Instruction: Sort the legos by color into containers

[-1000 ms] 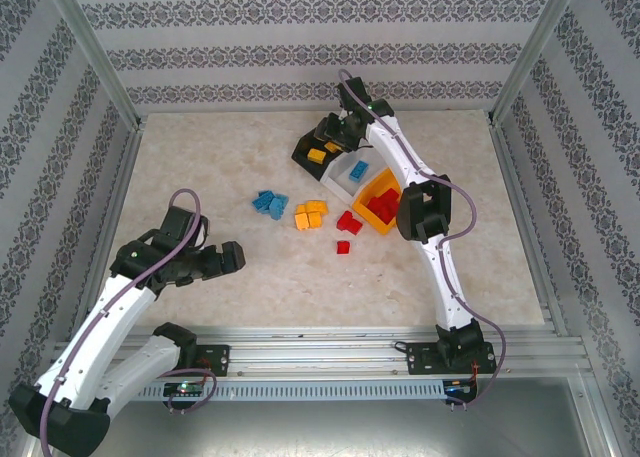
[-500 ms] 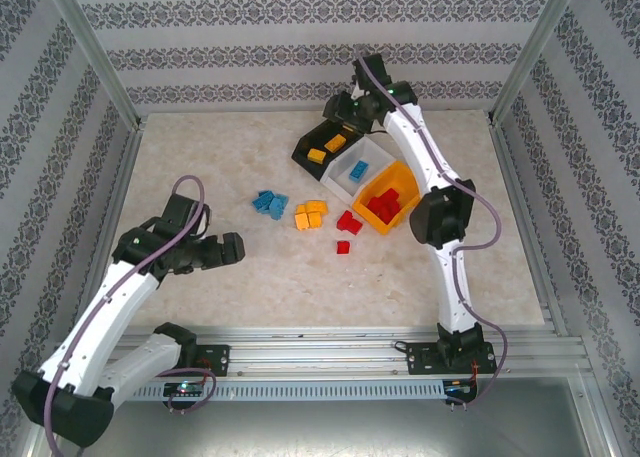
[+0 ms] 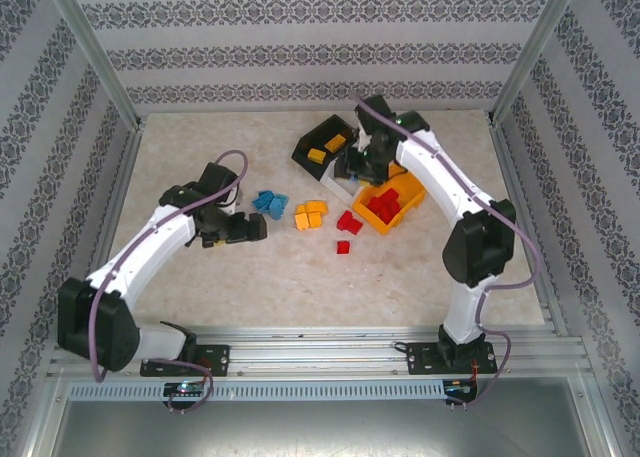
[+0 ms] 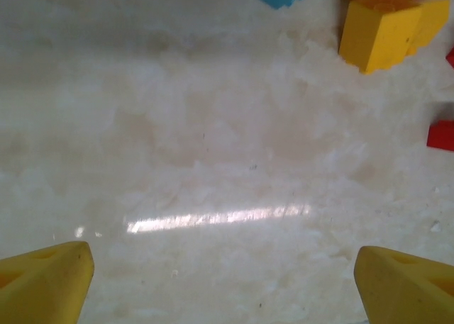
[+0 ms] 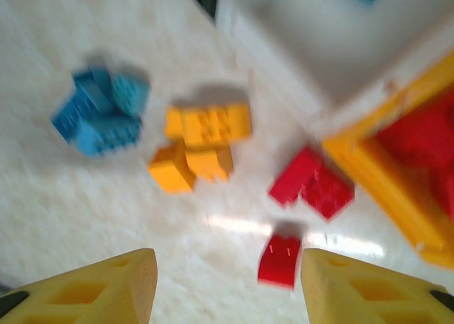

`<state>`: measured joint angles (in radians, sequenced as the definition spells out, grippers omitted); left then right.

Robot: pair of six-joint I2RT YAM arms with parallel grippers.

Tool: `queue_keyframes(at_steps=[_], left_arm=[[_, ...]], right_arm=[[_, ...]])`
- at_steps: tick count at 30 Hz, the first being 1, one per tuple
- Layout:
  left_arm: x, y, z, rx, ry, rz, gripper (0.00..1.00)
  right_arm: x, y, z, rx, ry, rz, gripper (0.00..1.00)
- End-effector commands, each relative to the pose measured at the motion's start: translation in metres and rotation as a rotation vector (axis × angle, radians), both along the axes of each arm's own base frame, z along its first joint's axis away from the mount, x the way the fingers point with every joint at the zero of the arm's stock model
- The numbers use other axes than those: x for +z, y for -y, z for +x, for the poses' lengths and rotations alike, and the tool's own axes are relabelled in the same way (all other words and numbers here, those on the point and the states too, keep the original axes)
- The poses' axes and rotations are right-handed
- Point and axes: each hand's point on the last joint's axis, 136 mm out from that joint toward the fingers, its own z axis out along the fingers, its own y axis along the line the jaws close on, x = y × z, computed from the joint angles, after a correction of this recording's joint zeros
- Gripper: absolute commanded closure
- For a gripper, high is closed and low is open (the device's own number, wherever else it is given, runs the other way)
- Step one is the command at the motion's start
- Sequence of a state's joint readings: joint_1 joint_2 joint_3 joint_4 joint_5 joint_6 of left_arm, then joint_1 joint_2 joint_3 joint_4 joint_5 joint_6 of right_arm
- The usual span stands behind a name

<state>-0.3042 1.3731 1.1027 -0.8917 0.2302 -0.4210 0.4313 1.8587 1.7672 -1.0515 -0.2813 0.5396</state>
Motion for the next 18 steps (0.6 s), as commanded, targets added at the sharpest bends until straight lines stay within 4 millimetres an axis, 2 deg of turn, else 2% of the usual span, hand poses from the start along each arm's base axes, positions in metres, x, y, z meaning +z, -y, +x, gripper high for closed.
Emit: queue_keyframes(at_steps=[1,4,6,9,13,18], left_arm=[[0.007,-0.002,0.038,-0.07,0.079,0.06,0.08],[0.003,0.001,0.061,-0.124,0.07,0.103,0.11],[0.003,0.007,0.072,-0.146,0.067,0.095,0.13],[0.005,0.016,0.084,-0.159,0.075,0.083,0.18],[-0.001,0.03,0.096,-0.195,0.071,0.101,0.33],[-0.016,0.042,0.109,-0.25,0.043,0.171,0.38]], right_arm=[[-0.007,-0.008,-0.022,0.009,0.0,0.051,0.44],[-0.025,-0.005,-0.039,-0.004,-0.039,0.053,0.44],[-0.028,-0.002,-0.046,-0.005,-0.047,0.048,0.44],[-0.025,0.008,-0.051,-0.01,-0.032,0.025,0.44],[-0.023,0.025,-0.056,-0.04,-0.02,0.022,0.43],[-0.019,0.044,-0.062,-0.079,-0.009,0.032,0.43]])
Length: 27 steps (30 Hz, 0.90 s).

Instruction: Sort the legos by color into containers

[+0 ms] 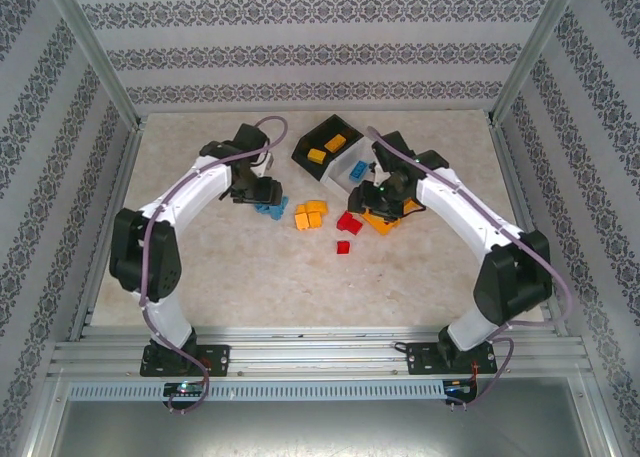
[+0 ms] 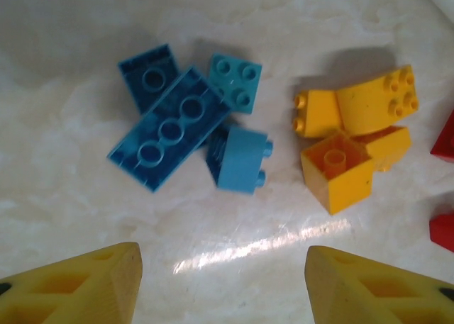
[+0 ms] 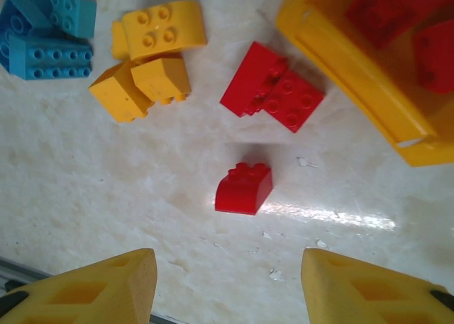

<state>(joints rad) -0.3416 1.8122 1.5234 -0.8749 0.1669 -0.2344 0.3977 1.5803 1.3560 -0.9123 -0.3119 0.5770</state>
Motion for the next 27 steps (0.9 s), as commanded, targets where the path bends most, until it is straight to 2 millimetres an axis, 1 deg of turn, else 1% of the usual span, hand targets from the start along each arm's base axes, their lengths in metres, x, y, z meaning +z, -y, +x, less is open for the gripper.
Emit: queue_keyframes(at_steps=[1,7,12,18,27], left_arm=[[-0.01,0.006,0.004,-0.064,-0.014,0.082,0.38],[-0.027,0.013,0.013,-0.098,-0.04,0.14,0.38],[-0.034,0.013,0.019,-0.101,-0.051,0.164,0.39],[-0.046,0.013,0.019,-0.107,-0.074,0.188,0.42],[-0.054,0.018,0.019,-0.111,-0.083,0.198,0.53]], right_arm=[[0.002,0.013,-0.005,-0.031,0.012,-0.003,0.44],[0.003,0.026,-0.011,-0.058,0.018,0.004,0.44],[0.002,0.03,-0.013,-0.069,0.018,0.008,0.43],[0.002,0.031,-0.012,-0.08,0.017,0.018,0.43],[0.0,0.029,-0.009,-0.087,0.014,0.028,0.43]])
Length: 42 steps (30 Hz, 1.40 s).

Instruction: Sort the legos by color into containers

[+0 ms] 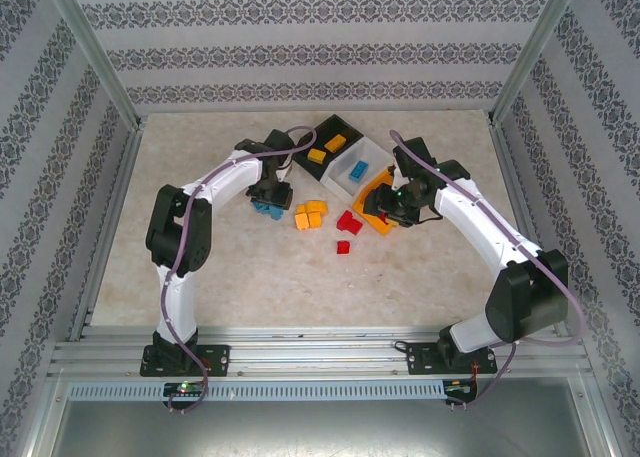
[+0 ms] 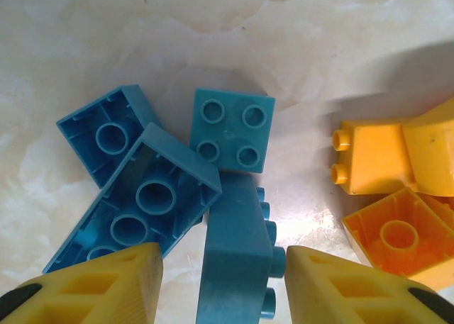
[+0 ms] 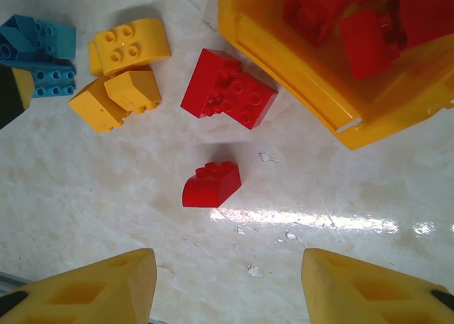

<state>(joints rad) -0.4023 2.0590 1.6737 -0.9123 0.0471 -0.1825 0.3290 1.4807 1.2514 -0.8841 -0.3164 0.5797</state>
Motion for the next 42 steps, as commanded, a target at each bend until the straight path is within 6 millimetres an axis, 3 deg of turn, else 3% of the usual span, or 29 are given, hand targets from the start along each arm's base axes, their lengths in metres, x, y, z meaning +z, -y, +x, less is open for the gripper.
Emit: queue_keyframes(at_steps=[1,9,14,20,24,30,35,39,42], left_arm=[[0.002,0.003,-0.004,-0.03,-0.01,0.031,0.55],[0.003,0.004,-0.005,-0.031,-0.011,0.035,0.67],[0.021,0.007,-0.005,-0.02,0.015,0.0,0.71],[0.028,0.009,-0.007,-0.017,0.012,-0.013,0.79],[0.049,0.018,-0.004,0.004,0.041,-0.082,0.78],[0.102,0.057,0.017,0.066,0.105,-0.314,0.79],[0.14,0.109,0.054,0.171,0.15,-0.641,0.78],[0.155,0.144,0.09,0.262,0.181,-0.895,0.78],[0.154,0.159,0.112,0.302,0.216,-0.963,0.78]], right_arm=[[0.0,0.002,-0.001,-0.017,-0.004,0.013,0.43],[0.001,0.002,-0.002,-0.022,0.001,0.014,0.43],[-0.001,0.004,-0.005,-0.032,0.002,0.012,0.43],[0.003,0.006,-0.006,-0.042,0.019,0.016,0.43],[0.008,0.012,-0.01,-0.047,0.033,0.002,0.43],[0.016,0.033,-0.018,-0.095,0.058,-0.008,0.43],[0.022,0.051,-0.028,-0.141,0.079,-0.007,0.43],[0.027,0.061,-0.035,-0.172,0.097,-0.001,0.43],[0.029,0.065,-0.041,-0.192,0.11,0.006,0.43]])
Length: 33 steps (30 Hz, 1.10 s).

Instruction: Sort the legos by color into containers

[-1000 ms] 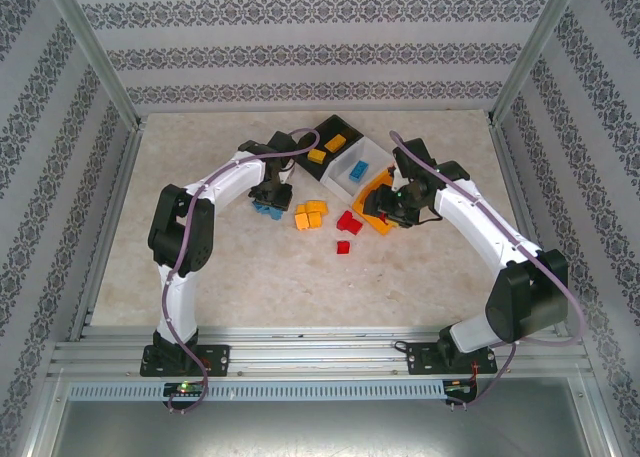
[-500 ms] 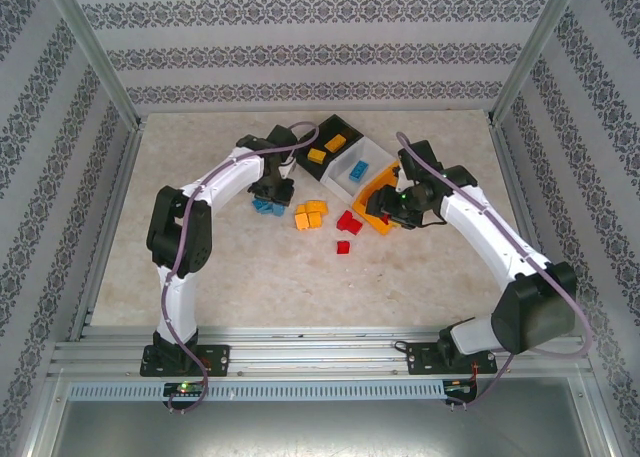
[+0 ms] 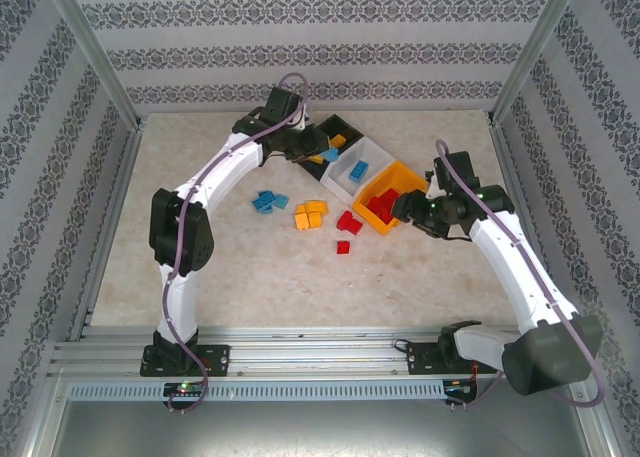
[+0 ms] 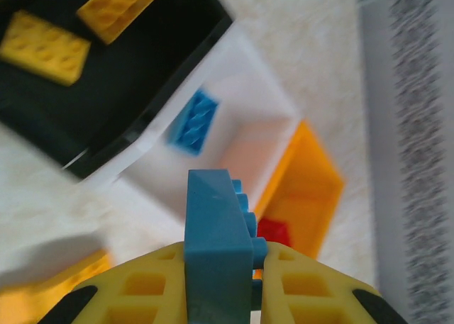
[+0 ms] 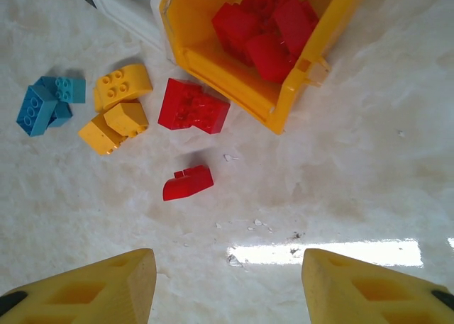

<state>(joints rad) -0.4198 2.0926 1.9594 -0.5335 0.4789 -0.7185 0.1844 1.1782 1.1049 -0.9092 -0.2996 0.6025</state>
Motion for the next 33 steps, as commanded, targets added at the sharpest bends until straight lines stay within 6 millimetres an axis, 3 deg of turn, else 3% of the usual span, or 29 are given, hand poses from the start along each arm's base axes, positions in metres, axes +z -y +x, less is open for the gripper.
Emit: queue_keyframes(at_steps=[1,14,23,27,33], left_arm=[[0.008,0.038,0.029,0.043,0.014,-0.187,0.78],[-0.05,0.098,0.063,0.026,-0.041,-0.158,0.77],[-0.078,0.101,0.066,0.048,-0.081,-0.137,0.73],[-0.086,0.1,0.063,0.048,-0.107,-0.126,0.62],[-0.078,0.1,0.056,0.036,-0.11,-0.115,0.52]], right_arm=[[-0.003,0.009,-0.012,-0.026,-0.01,-0.014,0.43],[-0.007,0.019,-0.027,-0.072,-0.003,0.012,0.43],[-0.012,0.022,-0.03,-0.073,-0.013,0.016,0.42],[-0.013,0.023,-0.03,-0.07,-0.014,0.019,0.42],[-0.016,0.021,-0.027,-0.068,-0.016,0.037,0.41]])
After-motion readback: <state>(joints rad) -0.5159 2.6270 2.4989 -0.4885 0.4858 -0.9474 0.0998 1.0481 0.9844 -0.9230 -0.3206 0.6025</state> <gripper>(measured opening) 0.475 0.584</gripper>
